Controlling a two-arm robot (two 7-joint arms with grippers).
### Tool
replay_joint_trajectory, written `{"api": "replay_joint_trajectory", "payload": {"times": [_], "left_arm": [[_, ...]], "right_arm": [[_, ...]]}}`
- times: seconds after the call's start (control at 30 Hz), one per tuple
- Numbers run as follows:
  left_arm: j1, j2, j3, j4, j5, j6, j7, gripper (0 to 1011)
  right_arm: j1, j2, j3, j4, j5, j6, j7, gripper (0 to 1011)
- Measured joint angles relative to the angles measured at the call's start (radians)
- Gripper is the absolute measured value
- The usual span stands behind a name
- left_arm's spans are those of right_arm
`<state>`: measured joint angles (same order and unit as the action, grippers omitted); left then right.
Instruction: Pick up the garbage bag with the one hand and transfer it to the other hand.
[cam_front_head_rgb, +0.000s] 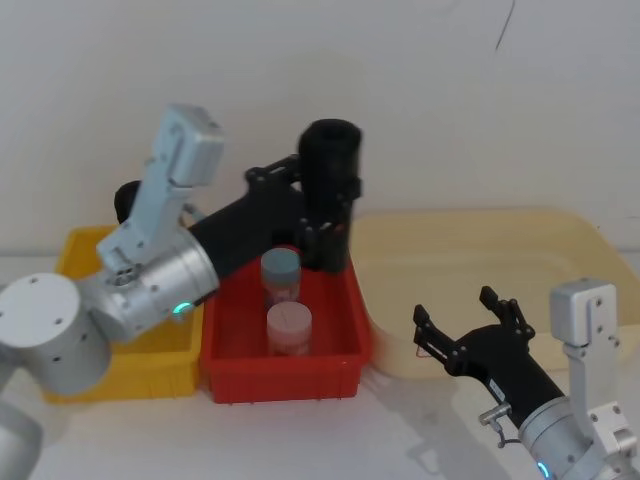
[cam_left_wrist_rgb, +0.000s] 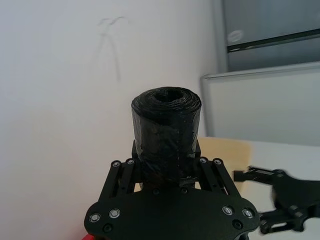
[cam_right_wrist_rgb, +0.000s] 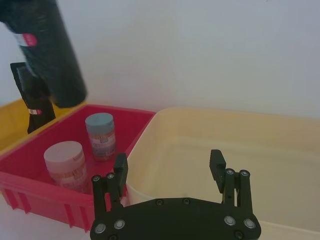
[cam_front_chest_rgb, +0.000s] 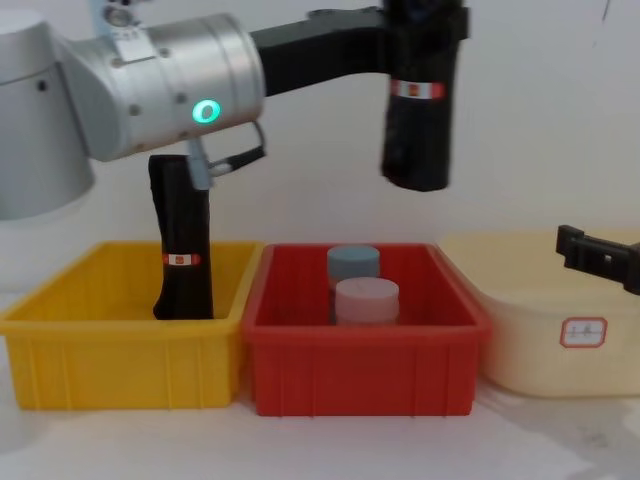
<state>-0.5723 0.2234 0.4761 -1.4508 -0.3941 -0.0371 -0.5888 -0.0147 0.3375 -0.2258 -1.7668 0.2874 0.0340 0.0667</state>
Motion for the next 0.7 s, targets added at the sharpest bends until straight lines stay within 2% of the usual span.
{"api": "replay_joint_trajectory", "payload": {"times": [0.3,0.47,0.7], "left_arm": [[-0.063,-0.071,0.047,0.11,-0.05,-0.03,-0.086,504],[-0.08,-0.094,0.061,0.15,-0.069,-0.046,-0.109,504],[-0.09,-0.109,0.073,0.176,-0.085,-0.058,-0.121,504]], "right_arm": [[0.0,0.0,0.0,0.0,0.0,0.0,0.0,1000],[0.0,0.0,0.0,0.0,0.0,0.0,0.0,1000],[0.0,0.0,0.0,0.0,0.0,0.0,0.0,1000]]}}
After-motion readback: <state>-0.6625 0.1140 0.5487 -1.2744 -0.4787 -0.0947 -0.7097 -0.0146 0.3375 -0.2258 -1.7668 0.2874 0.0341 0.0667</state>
